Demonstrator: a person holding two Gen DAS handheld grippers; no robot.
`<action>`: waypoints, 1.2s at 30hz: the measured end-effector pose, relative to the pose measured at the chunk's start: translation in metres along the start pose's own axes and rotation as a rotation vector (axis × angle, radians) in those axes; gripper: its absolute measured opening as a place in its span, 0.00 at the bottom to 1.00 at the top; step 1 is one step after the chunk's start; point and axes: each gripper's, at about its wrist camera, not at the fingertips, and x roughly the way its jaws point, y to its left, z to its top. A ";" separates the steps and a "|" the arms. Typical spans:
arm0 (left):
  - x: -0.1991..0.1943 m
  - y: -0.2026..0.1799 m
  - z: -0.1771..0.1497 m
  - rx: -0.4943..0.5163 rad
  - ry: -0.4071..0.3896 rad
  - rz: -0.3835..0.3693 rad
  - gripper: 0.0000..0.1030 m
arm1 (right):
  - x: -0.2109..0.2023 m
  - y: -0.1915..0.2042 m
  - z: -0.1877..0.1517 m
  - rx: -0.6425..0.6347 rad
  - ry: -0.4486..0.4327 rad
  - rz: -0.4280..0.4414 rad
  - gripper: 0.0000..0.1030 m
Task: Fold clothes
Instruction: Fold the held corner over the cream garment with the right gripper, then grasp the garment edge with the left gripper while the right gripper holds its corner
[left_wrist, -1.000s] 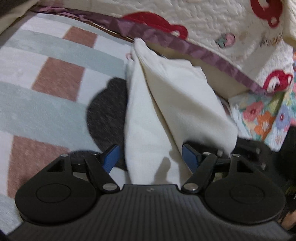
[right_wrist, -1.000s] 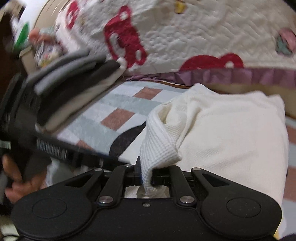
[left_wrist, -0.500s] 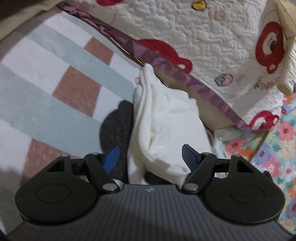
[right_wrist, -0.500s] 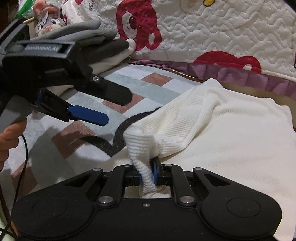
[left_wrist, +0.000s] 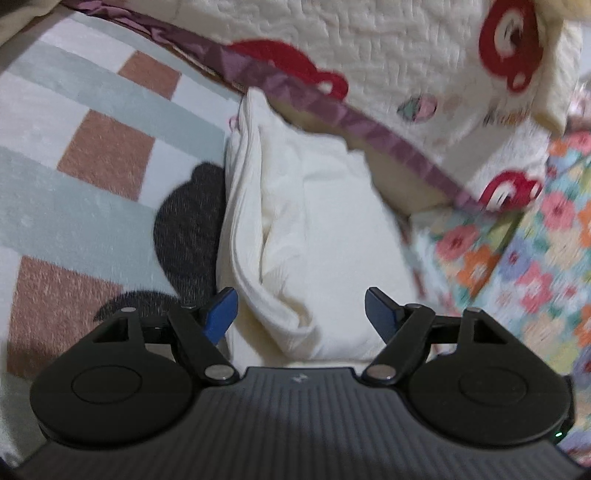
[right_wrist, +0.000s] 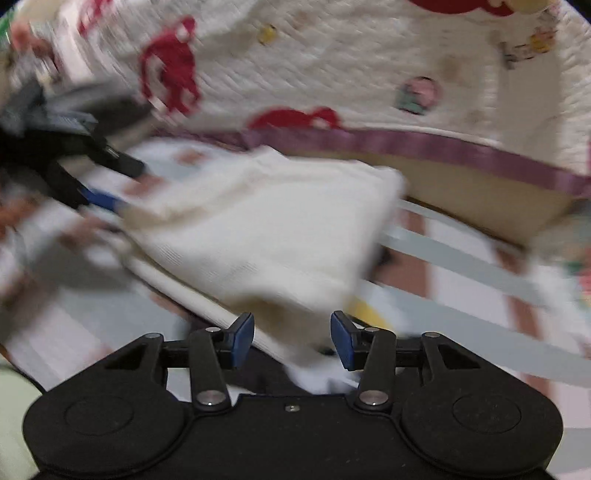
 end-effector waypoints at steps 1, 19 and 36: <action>0.005 0.001 -0.001 -0.039 0.020 0.028 0.74 | 0.000 -0.002 -0.003 -0.005 0.000 -0.015 0.50; 0.027 -0.028 -0.019 0.140 -0.065 0.217 0.13 | 0.048 -0.027 0.005 0.280 -0.118 -0.011 0.21; 0.026 -0.046 -0.032 0.300 -0.081 0.368 0.16 | 0.059 -0.029 -0.025 0.350 -0.036 -0.026 0.54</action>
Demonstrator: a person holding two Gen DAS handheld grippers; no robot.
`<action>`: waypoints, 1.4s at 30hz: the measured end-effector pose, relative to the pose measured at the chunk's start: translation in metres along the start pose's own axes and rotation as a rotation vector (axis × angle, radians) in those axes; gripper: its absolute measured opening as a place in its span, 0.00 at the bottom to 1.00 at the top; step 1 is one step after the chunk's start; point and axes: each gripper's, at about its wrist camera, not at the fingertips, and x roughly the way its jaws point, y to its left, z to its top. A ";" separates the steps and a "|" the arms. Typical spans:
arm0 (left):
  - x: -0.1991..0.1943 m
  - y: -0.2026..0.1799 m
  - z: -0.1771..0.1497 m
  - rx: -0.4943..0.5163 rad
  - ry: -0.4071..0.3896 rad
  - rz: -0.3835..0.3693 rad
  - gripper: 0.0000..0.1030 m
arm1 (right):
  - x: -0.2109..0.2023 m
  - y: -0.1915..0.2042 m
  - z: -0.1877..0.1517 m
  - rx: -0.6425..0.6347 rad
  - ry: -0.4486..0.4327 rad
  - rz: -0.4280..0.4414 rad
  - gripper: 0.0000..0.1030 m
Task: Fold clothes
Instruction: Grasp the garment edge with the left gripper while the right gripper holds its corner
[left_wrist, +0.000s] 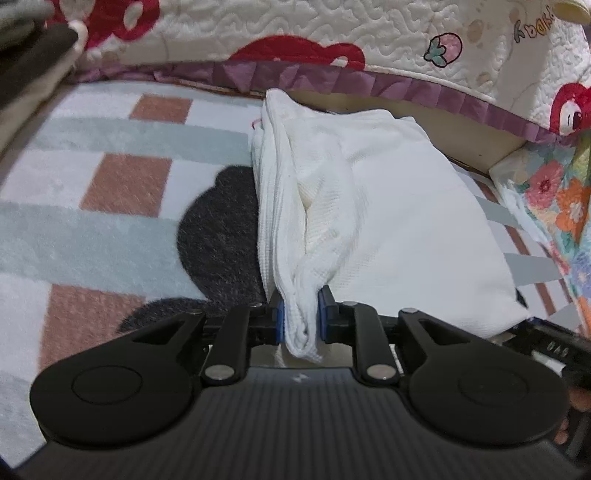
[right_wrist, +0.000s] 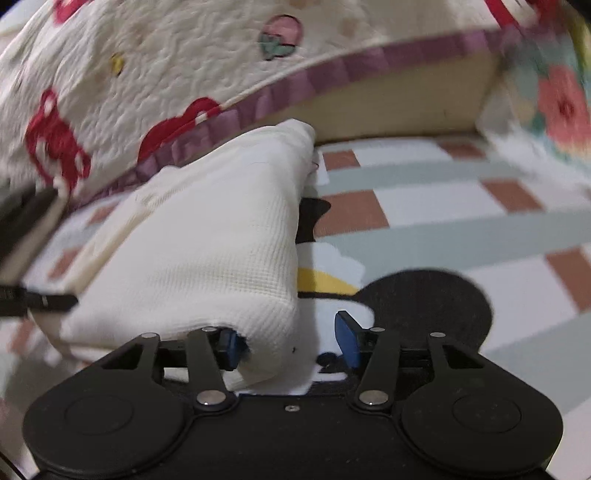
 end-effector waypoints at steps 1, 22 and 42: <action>-0.002 -0.001 0.000 0.018 -0.004 0.017 0.16 | 0.000 -0.001 -0.001 0.010 -0.001 0.005 0.54; 0.076 -0.018 0.098 -0.106 0.049 -0.057 0.53 | 0.004 -0.011 -0.012 0.103 -0.021 0.062 0.59; 0.003 -0.066 0.041 0.382 -0.045 -0.039 0.48 | 0.006 0.008 -0.018 -0.017 -0.005 0.116 0.66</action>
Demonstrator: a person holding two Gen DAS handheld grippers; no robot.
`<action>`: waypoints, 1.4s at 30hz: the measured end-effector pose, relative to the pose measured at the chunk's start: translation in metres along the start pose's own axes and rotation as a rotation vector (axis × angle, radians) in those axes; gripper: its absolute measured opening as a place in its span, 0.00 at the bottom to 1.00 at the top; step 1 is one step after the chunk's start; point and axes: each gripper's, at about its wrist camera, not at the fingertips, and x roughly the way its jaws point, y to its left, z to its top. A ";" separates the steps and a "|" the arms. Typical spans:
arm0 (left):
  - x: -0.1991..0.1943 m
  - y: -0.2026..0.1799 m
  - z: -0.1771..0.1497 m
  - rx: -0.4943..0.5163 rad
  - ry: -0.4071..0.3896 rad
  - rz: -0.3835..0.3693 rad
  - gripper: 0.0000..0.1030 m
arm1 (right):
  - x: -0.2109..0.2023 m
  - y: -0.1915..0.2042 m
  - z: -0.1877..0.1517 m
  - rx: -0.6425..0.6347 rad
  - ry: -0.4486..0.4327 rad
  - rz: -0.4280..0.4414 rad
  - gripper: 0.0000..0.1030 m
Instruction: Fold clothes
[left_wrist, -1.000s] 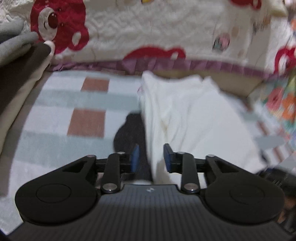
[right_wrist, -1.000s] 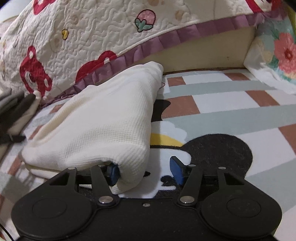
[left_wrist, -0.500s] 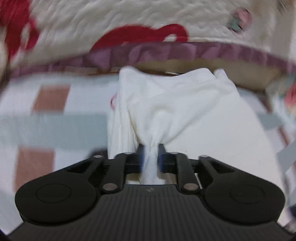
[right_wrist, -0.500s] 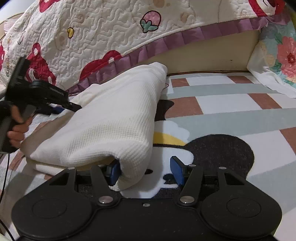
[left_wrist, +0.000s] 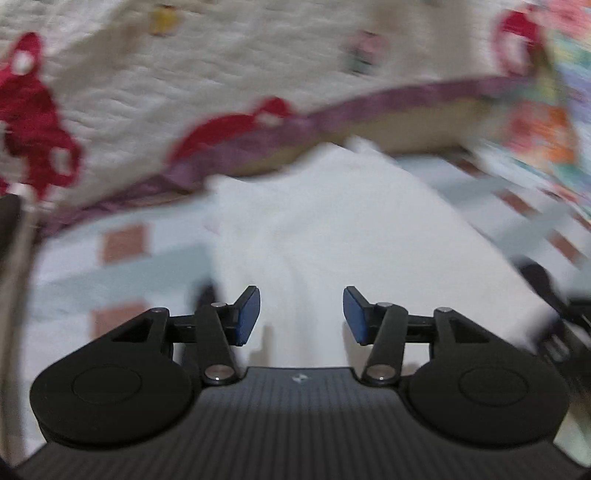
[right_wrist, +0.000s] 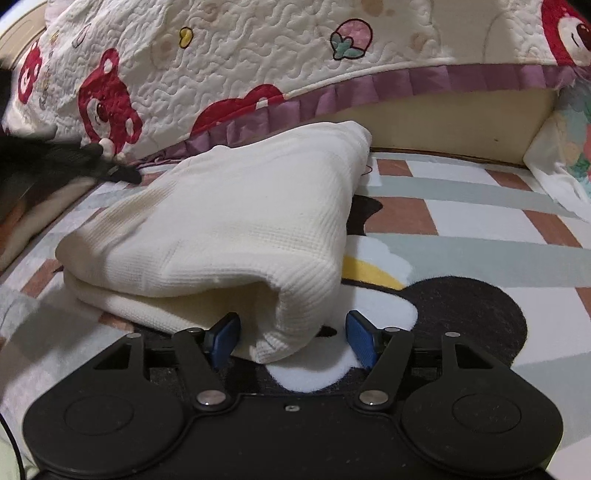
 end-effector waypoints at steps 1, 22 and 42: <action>0.000 -0.002 -0.010 0.009 0.026 -0.031 0.48 | 0.001 -0.002 0.001 0.014 0.000 0.016 0.65; -0.046 -0.038 -0.043 0.228 -0.159 -0.106 0.67 | -0.039 -0.026 0.072 0.254 -0.105 0.203 0.14; -0.040 -0.057 -0.014 0.427 -0.125 0.228 0.16 | -0.072 -0.027 0.076 0.210 -0.146 0.294 0.15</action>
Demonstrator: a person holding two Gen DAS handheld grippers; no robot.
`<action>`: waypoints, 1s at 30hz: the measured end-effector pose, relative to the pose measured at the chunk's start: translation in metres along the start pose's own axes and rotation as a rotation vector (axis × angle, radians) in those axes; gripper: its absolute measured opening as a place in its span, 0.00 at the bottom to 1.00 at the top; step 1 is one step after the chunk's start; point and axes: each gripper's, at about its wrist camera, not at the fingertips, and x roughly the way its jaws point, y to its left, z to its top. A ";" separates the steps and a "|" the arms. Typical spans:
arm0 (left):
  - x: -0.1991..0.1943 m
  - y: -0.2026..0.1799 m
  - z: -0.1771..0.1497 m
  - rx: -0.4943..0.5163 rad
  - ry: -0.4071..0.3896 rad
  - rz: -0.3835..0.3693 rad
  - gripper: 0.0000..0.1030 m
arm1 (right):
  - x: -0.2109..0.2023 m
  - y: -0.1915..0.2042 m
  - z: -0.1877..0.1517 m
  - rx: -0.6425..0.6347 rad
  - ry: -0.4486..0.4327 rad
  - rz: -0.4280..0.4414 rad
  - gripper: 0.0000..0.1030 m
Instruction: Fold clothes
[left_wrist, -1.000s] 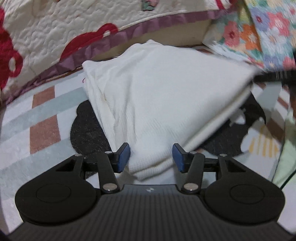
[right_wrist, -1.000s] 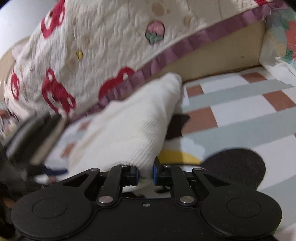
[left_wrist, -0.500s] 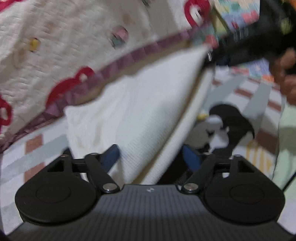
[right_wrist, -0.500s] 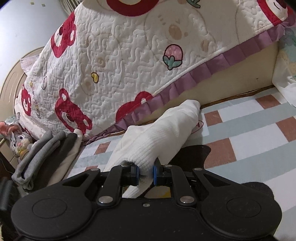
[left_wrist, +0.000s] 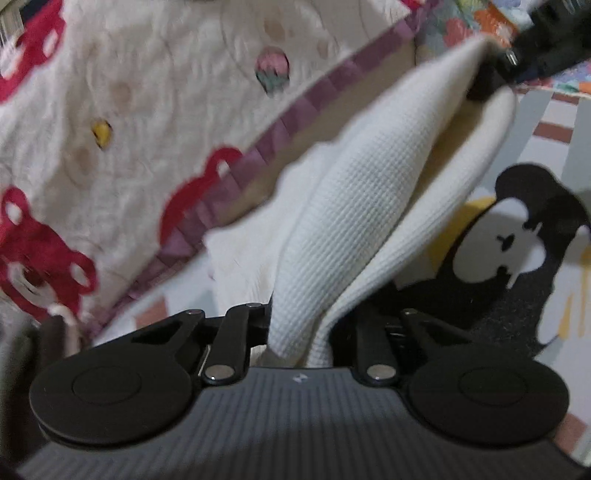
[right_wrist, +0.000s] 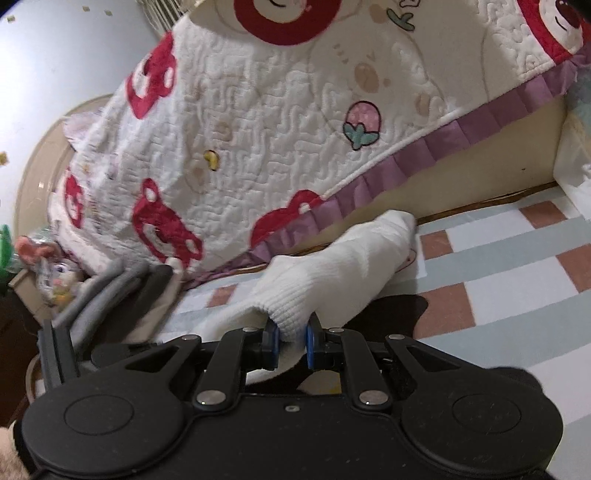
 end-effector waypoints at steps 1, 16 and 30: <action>-0.014 0.001 0.001 0.005 -0.011 -0.009 0.16 | -0.007 0.001 -0.002 0.000 0.003 0.015 0.15; -0.087 -0.046 -0.077 0.056 0.141 -0.131 0.16 | -0.072 0.004 -0.040 -0.091 0.398 0.115 0.40; -0.078 -0.039 -0.080 -0.032 0.152 -0.137 0.18 | 0.060 -0.015 -0.029 -0.340 0.390 0.094 0.30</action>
